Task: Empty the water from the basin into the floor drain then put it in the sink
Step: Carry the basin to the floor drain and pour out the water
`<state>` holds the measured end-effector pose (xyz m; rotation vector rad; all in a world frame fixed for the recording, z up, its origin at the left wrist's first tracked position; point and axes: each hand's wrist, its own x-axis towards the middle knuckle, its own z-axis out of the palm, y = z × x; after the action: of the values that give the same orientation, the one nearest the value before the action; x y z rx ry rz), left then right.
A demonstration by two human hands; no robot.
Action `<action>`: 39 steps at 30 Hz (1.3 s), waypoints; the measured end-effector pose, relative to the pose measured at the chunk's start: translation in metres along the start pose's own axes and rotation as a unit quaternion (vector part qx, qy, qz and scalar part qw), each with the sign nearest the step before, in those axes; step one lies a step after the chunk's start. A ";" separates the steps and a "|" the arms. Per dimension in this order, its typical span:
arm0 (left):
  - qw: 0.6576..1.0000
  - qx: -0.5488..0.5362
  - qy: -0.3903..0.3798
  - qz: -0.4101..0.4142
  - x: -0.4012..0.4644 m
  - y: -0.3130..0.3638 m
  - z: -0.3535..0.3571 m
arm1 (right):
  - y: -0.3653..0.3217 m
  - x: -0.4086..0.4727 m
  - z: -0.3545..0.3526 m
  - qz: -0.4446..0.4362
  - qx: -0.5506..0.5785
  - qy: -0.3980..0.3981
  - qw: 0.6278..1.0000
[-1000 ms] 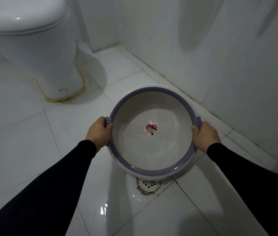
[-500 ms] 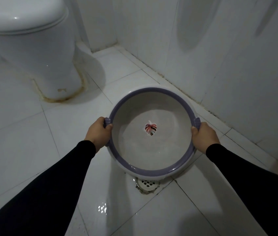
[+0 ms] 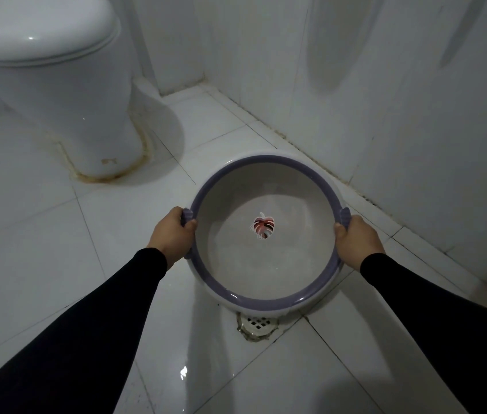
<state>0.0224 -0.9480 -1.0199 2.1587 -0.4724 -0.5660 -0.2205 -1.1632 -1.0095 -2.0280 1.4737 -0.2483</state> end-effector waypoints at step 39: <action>0.995 0.098 -0.002 0.007 -0.015 0.011 -0.010 | 0.000 -0.008 -0.007 -0.001 -0.031 -0.009 0.999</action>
<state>0.0138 -0.9404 -1.0021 2.3382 -0.5655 -0.5352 -0.2269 -1.1590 -1.0022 -2.0755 1.4867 -0.1865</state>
